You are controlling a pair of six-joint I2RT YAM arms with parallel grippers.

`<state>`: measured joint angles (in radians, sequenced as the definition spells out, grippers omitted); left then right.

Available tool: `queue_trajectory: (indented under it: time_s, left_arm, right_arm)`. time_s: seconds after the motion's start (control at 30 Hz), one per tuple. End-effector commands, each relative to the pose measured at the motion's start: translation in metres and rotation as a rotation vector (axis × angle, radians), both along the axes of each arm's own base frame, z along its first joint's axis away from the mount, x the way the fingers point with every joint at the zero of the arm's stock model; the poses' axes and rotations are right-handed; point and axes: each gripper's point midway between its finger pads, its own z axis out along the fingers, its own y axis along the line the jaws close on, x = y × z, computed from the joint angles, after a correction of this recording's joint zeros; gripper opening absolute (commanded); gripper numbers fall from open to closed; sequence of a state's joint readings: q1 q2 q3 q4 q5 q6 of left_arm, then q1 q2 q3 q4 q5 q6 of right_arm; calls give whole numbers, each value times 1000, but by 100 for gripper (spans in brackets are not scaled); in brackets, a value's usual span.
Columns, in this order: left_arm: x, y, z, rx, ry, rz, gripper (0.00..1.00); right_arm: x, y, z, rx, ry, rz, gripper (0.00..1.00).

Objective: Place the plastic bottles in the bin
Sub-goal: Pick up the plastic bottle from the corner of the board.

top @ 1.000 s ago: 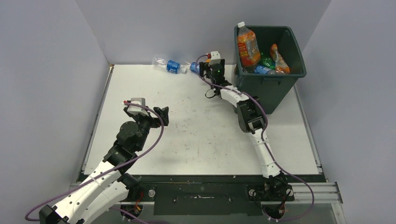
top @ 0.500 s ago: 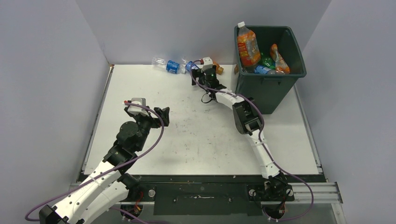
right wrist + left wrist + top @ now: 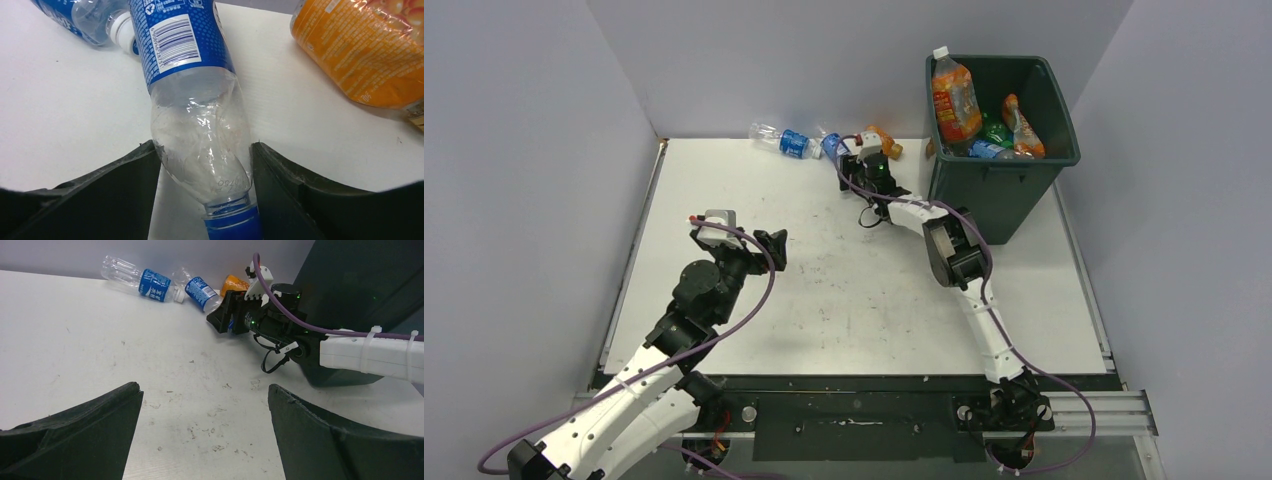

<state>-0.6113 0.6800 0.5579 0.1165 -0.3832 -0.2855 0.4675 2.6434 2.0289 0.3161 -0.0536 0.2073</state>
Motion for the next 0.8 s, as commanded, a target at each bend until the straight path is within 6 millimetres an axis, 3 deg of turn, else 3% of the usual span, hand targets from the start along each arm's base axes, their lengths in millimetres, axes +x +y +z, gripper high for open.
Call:
queue_trajectory:
  time_s: [0.0,0.1,0.2,0.33,0.37,0.53,0.63,0.77]
  left_arm:
    - [-1,-1,31,-60,-76,-10,96]
    - [-1,1,31,-57,-78,-6,96]
    - [-2,3,33,-58,-84,1,96]
    - [-4,9,38,-58,-106,21,96]
    - [-5,11,39,-57,-112,28,96]
    - [-8,21,49,-47,-161,61,96]
    - [-11,27,58,-31,-202,78,96]
    - [-15,26,67,7,-261,52,96]
  right_arm:
    - [-8,9,51,50,-56,21,51]
    - [-16,9,59,71,-65,32,34]
    - [-27,14,81,85,-88,53,22]
    - [-48,20,123,122,-131,69,13]
    - [-55,20,142,138,-150,71,11]
    - [-96,22,196,169,-179,62,5]
    - [-123,22,218,199,-140,77,5]
    - [-182,19,238,271,-70,134,5]
